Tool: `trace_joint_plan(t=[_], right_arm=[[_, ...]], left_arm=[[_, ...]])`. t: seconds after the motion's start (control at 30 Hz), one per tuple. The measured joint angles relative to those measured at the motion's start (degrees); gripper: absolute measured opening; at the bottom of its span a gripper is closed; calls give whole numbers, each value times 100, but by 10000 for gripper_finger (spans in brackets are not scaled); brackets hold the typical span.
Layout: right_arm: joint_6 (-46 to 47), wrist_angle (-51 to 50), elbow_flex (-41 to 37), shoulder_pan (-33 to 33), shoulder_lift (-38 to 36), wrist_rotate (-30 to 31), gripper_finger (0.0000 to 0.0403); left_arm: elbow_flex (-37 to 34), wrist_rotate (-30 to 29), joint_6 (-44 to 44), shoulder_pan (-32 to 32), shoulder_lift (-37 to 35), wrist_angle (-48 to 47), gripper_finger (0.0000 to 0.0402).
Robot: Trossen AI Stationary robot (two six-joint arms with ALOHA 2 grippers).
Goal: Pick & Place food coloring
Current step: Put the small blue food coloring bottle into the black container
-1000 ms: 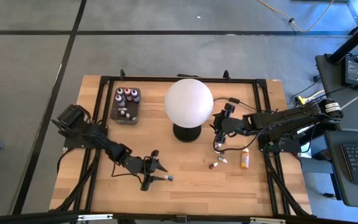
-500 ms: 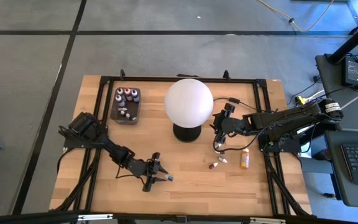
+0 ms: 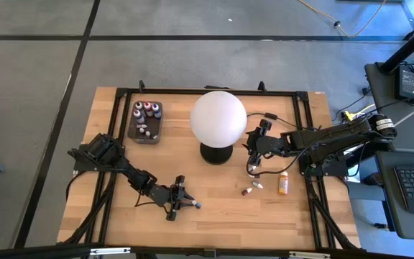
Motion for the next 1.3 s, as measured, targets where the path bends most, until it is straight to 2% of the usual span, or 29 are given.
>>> trace_joint_plan(t=[0.27, 0.57, 0.63, 0.73, 0.8, 0.9, 1.3], right_arm=[[0, 0, 0, 0, 0, 0, 230], [47, -1, 0, 0, 0, -34, 230], [10, 41, 0, -1, 11, -384, 230], [-143, 414, 0, 9, 148, -1371, 230], [-310, 806, 0, 61, 349, -2008, 230], [-572, 1378, 0, 193, 766, -2443, 230], [-789, 3691, 2, 980, 2675, -2511, 230]], left_arm=[[48, 0, -2, 4, 11, -24, 58], [48, -59, -2, 0, 11, -26, 50], [48, -61, -3, 0, 11, -26, 51], [50, -85, -4, 0, 11, -24, 50], [50, -98, -3, 0, 11, -24, 48], [50, -114, -2, 0, 11, -24, 45], [50, -155, -2, 0, 11, -24, 44]])
